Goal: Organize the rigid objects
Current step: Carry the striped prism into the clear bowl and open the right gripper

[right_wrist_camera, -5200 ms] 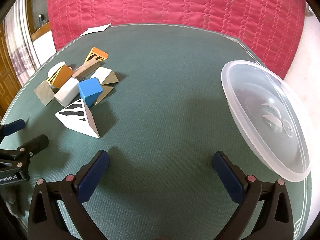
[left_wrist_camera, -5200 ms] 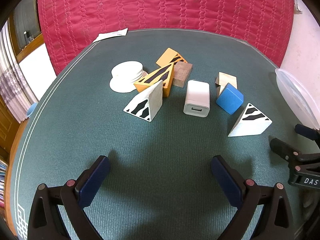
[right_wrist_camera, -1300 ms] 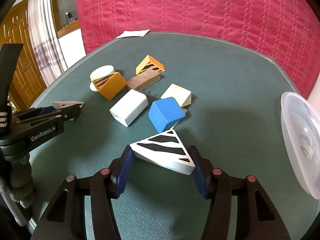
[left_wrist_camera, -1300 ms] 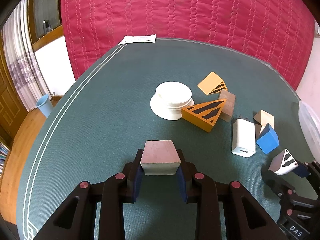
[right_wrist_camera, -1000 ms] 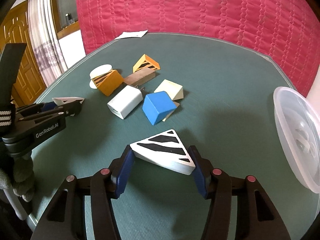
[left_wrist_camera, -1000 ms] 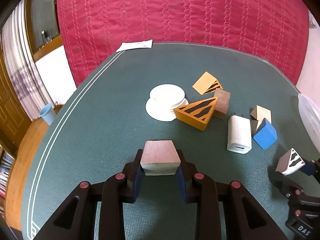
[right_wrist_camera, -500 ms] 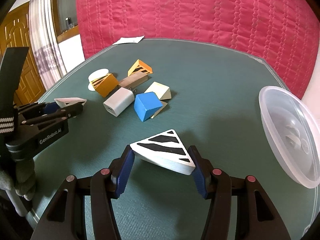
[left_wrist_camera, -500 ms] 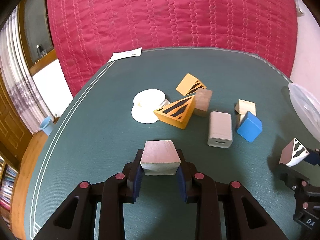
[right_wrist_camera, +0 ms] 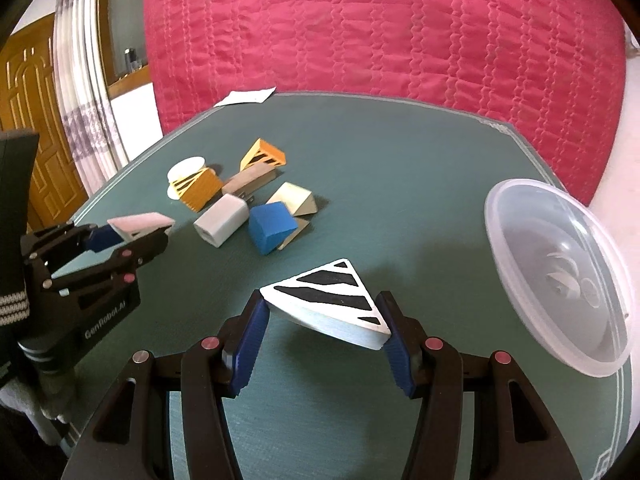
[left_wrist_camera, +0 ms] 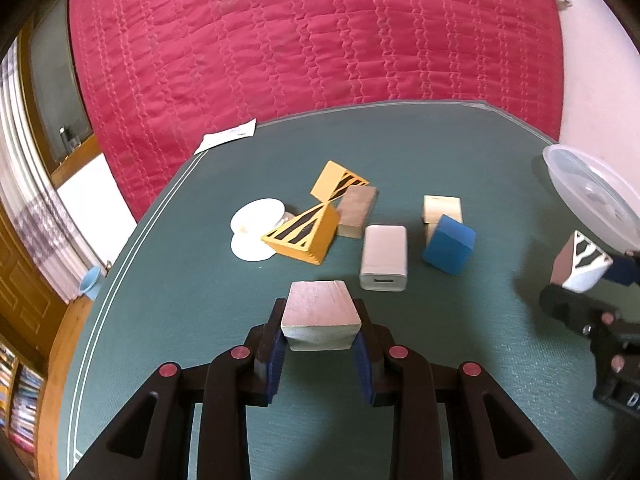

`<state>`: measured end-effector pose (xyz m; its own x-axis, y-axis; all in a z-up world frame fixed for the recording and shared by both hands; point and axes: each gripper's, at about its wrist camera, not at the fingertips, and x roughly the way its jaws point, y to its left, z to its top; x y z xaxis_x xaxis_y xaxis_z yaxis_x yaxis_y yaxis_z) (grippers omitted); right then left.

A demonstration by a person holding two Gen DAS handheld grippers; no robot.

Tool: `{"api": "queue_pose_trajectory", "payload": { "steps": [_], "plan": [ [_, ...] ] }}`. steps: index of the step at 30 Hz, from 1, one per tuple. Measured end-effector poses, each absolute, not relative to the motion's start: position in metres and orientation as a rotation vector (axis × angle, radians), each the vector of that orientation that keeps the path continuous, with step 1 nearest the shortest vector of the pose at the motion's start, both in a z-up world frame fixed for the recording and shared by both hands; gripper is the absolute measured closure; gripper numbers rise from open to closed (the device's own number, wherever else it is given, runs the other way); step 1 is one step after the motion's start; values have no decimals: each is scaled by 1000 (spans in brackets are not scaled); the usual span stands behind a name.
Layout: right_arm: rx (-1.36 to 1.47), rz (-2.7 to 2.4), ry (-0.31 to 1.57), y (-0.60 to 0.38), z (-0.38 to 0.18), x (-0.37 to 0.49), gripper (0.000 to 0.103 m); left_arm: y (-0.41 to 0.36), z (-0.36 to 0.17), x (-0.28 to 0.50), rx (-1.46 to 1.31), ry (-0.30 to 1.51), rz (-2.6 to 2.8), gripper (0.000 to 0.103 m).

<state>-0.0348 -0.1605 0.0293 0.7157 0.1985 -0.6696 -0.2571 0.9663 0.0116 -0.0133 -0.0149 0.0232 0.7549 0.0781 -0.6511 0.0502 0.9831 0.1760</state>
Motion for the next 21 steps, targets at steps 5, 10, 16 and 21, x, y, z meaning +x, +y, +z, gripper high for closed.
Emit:
{"api": "queue_pose_trajectory", "payload": {
  "steps": [5,10,16,21],
  "plan": [
    [-68,226,707,-176,39,-35,47,-23,25,-18,197,711,-14,71],
    [-37,168,680,-203,48,-37,47,-29,30,-22,194,705,-45,71],
    [39,55,653,-252,59,-31,47,-37,31,-22,193,712,-69,71],
    [74,-42,637,-291,66,-24,47,-47,30,-23,202,714,-97,71]
  ]
}}
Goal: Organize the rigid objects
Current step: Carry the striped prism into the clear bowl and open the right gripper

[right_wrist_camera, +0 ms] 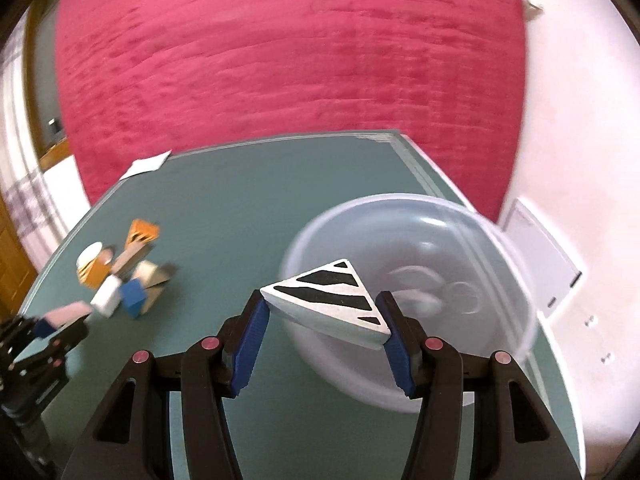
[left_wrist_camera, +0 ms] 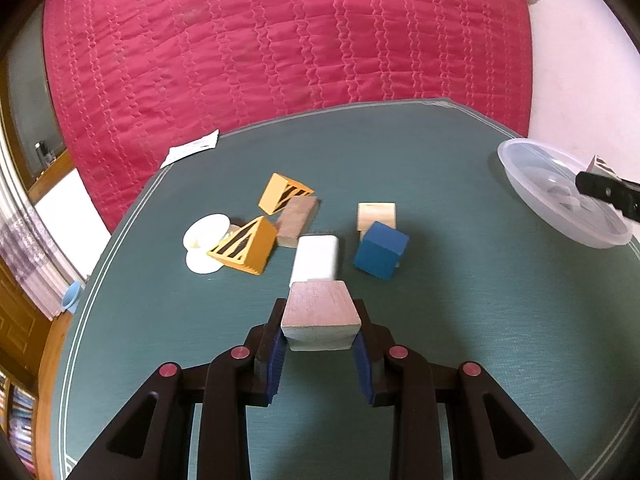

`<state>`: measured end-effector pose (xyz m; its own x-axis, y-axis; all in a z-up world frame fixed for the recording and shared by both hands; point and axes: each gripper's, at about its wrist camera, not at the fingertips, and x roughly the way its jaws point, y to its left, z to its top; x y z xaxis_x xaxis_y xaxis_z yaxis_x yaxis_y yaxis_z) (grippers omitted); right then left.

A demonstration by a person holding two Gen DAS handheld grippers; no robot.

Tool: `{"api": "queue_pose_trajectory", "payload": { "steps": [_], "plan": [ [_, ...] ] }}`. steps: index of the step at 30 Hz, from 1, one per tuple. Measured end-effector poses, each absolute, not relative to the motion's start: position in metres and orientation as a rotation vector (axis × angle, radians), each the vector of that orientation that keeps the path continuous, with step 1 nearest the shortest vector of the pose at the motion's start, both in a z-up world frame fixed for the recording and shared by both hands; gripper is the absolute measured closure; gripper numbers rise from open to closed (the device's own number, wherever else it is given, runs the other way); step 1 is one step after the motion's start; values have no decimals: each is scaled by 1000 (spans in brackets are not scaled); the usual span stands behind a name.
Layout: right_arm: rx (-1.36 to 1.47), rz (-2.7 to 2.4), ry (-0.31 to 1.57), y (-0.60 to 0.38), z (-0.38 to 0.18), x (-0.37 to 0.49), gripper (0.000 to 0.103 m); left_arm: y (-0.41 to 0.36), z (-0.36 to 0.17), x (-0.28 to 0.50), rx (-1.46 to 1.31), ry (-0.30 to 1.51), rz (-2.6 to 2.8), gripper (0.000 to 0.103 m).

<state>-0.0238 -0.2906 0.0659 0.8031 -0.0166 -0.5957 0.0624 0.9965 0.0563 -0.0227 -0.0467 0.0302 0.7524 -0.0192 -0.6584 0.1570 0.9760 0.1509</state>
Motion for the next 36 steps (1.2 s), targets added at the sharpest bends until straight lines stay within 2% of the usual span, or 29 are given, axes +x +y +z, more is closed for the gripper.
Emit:
{"api": "queue_pose_trajectory", "payload": {
  "steps": [10,23,36],
  "plan": [
    [73,-190,694,-351,46,-1,47,-61,37,-24,211,709,-133,71],
    [-34,-192,792,-357,24,11,47,-81,46,-22,226,700,-170,71],
    [-81,-200,867,-366,27,1,47,-99,54,-18,236,701,-209,71]
  ]
}}
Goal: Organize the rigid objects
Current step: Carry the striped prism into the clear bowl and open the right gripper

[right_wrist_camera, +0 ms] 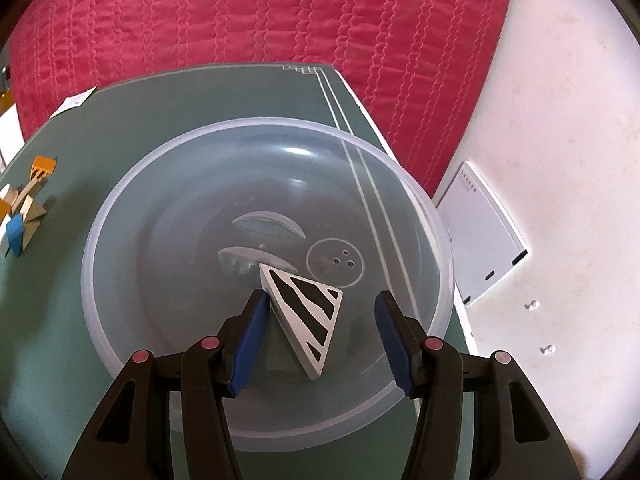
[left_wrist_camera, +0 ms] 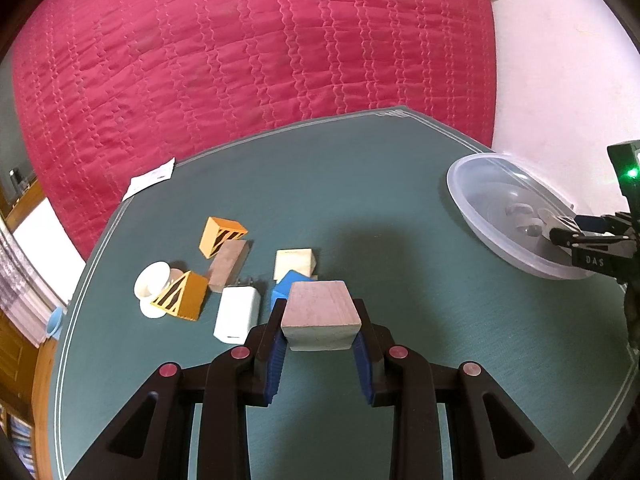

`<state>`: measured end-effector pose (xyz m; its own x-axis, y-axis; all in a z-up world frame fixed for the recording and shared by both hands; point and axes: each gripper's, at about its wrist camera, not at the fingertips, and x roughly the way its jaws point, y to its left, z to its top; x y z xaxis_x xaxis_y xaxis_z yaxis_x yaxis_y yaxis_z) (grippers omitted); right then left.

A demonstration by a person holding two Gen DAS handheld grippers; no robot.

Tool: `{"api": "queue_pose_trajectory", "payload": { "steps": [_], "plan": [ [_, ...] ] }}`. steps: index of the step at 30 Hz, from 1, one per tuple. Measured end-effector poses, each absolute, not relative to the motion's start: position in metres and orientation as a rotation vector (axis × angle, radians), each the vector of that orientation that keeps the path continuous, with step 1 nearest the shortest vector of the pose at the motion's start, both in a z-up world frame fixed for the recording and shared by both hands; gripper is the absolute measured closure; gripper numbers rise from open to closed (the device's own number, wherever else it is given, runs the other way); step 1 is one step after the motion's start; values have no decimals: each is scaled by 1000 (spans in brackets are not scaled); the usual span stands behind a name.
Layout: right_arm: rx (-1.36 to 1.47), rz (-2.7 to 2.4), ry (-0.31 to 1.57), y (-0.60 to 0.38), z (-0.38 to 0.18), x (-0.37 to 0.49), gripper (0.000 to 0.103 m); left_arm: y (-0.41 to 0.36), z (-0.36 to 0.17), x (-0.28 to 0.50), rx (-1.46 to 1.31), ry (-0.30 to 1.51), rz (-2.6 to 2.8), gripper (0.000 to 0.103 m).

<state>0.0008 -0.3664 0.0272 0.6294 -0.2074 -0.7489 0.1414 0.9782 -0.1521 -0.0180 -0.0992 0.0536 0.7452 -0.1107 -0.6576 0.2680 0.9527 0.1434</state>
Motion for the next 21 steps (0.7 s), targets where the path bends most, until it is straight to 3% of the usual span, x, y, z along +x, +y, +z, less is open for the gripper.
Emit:
{"api": "queue_pose_trajectory", "payload": {
  "steps": [12,14,21],
  "plan": [
    [-79,-231,841,-382,28,-57,46,-136,70,-24,248,685,-345,71],
    [-16,-229,778,-386,36,-69,38,-145,71,-24,246,688,-376,71],
    [171,-229,547,-401,68,-99,30,-173,72,-25,265,699,-443,71]
  ]
}}
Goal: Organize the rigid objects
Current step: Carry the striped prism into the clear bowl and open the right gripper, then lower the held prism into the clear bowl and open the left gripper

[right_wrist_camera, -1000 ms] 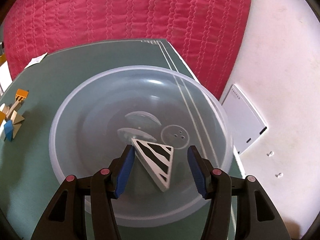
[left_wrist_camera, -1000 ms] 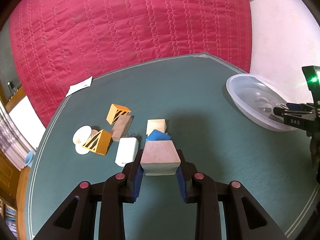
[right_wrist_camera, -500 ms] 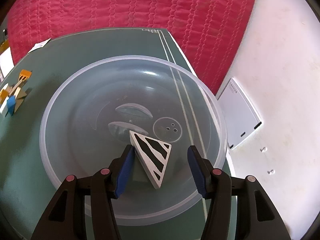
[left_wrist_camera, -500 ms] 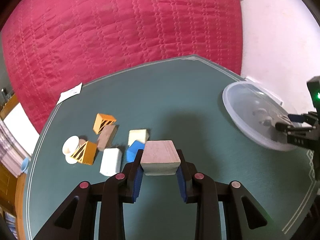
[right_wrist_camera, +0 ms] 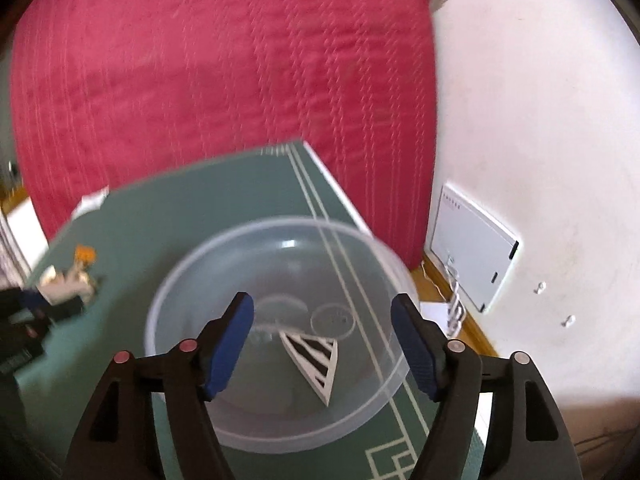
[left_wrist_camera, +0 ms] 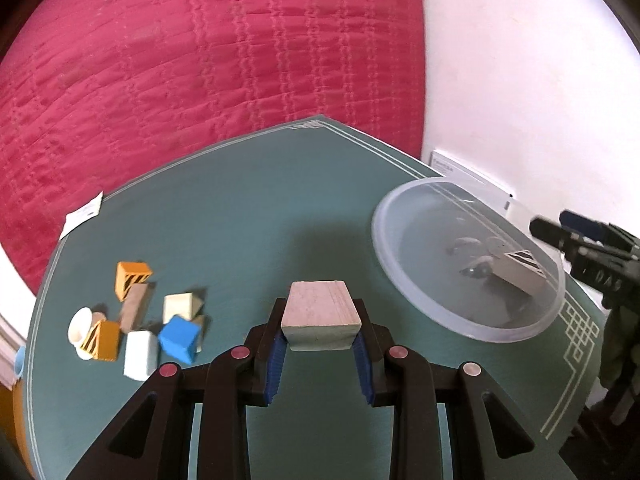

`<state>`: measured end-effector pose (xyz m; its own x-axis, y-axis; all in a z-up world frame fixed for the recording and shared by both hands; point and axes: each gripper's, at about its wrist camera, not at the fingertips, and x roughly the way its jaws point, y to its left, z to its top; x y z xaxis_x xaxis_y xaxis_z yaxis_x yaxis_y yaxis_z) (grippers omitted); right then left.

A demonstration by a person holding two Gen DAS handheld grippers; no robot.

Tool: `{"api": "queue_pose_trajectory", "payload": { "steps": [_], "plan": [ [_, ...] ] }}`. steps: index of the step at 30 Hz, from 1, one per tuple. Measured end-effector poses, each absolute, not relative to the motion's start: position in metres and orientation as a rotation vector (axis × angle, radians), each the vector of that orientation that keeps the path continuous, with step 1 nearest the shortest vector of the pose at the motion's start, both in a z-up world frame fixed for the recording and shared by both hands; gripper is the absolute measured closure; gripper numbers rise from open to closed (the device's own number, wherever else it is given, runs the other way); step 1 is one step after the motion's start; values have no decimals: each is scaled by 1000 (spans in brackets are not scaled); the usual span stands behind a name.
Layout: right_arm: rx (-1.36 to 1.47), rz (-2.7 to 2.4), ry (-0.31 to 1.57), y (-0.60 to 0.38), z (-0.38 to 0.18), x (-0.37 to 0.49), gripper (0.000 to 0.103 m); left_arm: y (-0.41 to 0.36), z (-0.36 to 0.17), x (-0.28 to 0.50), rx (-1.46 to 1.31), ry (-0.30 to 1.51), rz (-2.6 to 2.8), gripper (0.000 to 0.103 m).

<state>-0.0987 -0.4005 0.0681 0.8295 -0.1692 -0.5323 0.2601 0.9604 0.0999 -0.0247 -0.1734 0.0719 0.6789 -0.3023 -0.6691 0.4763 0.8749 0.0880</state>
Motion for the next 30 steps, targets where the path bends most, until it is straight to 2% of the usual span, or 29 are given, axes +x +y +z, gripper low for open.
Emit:
{"api": "queue_pose_trajectory", "payload": {
  "steps": [11,19,20,22,23,30],
  "plan": [
    [364,-356,463,-440,71,-116,30,-236,71,-26,305,728,-630,71],
    [352,-369,472,-439,67,-110,30,-270,70,-37,330,702,-757,69],
    [346,-369,474,-438,67,-109,30,-272,69,-38,333,703,-773,65],
    [344,-370,475,-437,65,-110,30,-273,67,-37,331,704,-773,28],
    [345,-370,475,-437,65,-110,30,-269,66,-36,323,692,-752,23],
    [340,-376,482,-435,61,-110,30,-246,63,-25,311,671,-623,22]
  ]
}}
